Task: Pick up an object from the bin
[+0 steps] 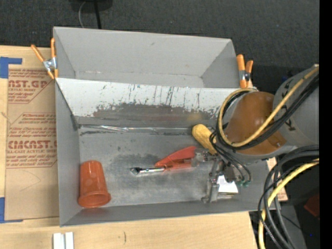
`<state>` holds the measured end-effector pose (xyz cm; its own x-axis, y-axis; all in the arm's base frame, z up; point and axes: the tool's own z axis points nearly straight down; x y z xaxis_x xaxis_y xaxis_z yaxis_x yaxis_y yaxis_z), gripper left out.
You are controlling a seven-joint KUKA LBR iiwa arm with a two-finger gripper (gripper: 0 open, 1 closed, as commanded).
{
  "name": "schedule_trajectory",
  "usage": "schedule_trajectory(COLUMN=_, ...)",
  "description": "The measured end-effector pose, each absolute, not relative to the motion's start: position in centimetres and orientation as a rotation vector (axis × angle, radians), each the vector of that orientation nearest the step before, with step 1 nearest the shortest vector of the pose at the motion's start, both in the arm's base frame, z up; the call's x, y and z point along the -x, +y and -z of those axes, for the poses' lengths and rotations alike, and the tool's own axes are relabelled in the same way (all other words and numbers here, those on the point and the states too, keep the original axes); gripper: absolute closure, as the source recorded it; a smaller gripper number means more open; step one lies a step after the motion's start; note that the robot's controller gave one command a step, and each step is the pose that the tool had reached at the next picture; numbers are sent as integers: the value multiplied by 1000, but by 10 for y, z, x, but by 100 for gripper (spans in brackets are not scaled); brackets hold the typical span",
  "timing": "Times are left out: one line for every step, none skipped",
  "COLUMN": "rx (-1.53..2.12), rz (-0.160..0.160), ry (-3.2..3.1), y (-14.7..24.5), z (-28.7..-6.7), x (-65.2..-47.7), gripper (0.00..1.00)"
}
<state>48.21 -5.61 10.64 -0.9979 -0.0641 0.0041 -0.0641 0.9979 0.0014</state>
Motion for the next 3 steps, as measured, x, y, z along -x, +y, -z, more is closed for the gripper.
schedule_trajectory(rx=-100, rz=-1, ry=-3142, y=-57, z=-108, x=-484, gripper=0)
schedule_trajectory(rx=5, rz=-2, ry=-3141, y=-25, z=-95, x=-525, gripper=0)
schedule_trajectory(rx=24, rz=0, ry=-3141, y=-14, z=-92, x=-537, gripper=0)
